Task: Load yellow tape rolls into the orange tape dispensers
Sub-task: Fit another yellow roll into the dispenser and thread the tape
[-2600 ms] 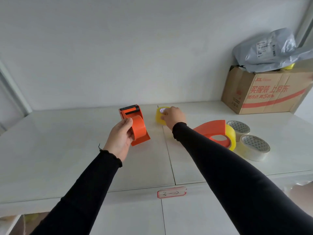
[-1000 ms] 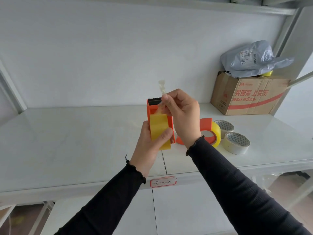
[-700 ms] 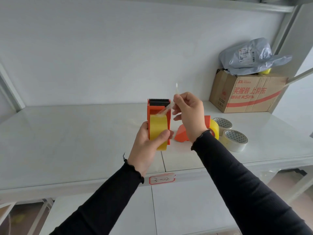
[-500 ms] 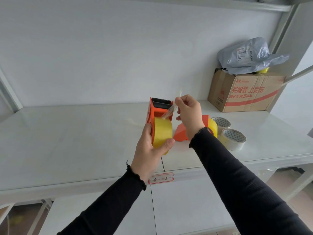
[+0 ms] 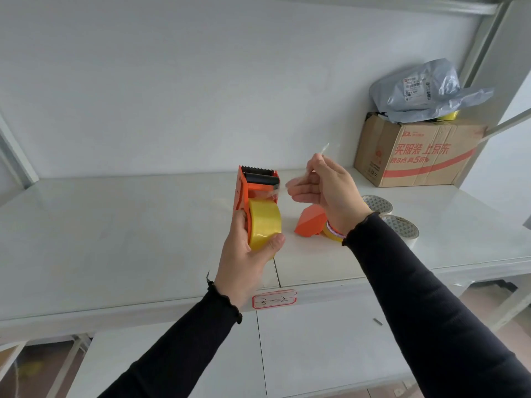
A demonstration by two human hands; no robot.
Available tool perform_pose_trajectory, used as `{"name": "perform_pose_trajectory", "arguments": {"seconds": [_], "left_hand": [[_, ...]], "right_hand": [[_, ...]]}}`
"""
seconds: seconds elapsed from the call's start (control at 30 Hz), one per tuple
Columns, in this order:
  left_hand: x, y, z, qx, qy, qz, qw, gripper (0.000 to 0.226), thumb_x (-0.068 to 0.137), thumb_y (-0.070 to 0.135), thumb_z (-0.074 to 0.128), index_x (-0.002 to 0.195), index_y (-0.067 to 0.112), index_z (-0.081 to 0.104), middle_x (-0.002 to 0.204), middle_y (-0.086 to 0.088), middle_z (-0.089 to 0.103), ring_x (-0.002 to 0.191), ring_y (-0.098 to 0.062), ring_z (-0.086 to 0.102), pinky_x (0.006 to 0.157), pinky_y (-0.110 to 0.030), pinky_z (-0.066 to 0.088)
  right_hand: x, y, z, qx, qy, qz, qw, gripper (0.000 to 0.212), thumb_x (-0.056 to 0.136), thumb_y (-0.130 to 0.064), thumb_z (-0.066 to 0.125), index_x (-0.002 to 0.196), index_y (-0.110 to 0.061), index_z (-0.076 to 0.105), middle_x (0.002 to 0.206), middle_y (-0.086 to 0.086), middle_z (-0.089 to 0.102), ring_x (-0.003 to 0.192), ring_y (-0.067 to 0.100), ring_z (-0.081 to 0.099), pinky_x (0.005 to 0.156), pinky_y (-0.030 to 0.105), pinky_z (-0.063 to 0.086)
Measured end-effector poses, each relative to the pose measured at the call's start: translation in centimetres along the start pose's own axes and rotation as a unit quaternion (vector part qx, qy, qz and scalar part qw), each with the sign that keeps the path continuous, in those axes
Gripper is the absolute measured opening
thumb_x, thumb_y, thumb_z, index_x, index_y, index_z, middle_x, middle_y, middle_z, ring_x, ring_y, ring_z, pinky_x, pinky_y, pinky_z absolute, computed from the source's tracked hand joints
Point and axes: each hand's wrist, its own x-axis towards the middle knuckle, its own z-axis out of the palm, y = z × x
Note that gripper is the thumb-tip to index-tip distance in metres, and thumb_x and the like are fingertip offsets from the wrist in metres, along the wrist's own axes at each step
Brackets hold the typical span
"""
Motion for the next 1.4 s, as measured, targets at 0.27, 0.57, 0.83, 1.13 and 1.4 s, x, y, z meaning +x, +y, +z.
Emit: {"name": "perform_pose_trajectory", "arguments": {"seconds": [0.27,0.57,0.83,1.13,1.4], "left_hand": [[-0.1,0.1,0.6,0.007,-0.018,0.005,1.0,0.046,0.08,0.034,0.078,0.116,0.022,0.052,0.101,-0.008,0.07,0.09,-0.034,0.069,0.082,-0.058,0.054],[-0.8,0.6,1.2,0.049,-0.02,0.044,0.998,0.051,0.082,0.033,0.077,0.122,0.02,0.049,0.106,0.002,0.07,0.091,-0.018,0.069,0.081,-0.041,0.058],[-0.7,1.0,0.9,-0.024,-0.051,0.003,0.998,0.041,0.081,0.024,0.078,0.114,0.022,0.054,0.098,0.0,0.073,0.087,-0.026,0.073,0.079,-0.043,0.061],[-0.5,2.5,-0.2,-0.101,-0.079,-0.01,0.992,0.035,0.087,0.023,0.073,0.112,0.009,0.055,0.083,-0.02,0.07,0.068,-0.022,0.067,0.066,-0.027,0.054],[0.6,4.2,-1.2,-0.219,-0.024,0.057,0.974,0.038,0.091,0.023,0.064,0.084,-0.014,0.056,0.068,-0.011,0.063,0.073,-0.021,0.063,0.074,-0.025,0.051]], "right_hand": [[-0.7,0.5,-0.5,-0.261,-0.04,-0.134,0.955,0.026,0.089,-0.008,0.073,0.114,-0.008,0.065,0.082,-0.011,0.062,0.072,-0.002,0.059,0.078,0.022,0.051],[-0.3,0.4,-0.8,-0.428,-0.018,-0.061,0.901,0.023,0.085,-0.028,0.076,0.084,-0.005,0.071,0.075,0.003,0.067,0.062,0.012,0.054,0.06,0.029,0.046],[1.1,-0.7,0.9,-0.471,0.061,-0.222,0.852,0.02,0.086,-0.028,0.072,0.086,-0.01,0.064,0.078,-0.006,0.064,0.07,0.011,0.057,0.061,0.027,0.041],[6.0,-3.5,0.2,-0.309,-0.046,-0.088,0.946,0.011,0.089,-0.011,0.072,0.09,-0.004,0.064,0.089,0.011,0.08,0.064,0.012,0.072,0.065,0.031,0.058],[5.9,3.6,1.7,0.069,-0.172,0.087,0.979,0.045,0.099,-0.028,0.06,0.129,0.005,0.053,0.117,0.022,0.06,0.103,0.036,0.06,0.099,0.051,0.05]]}}
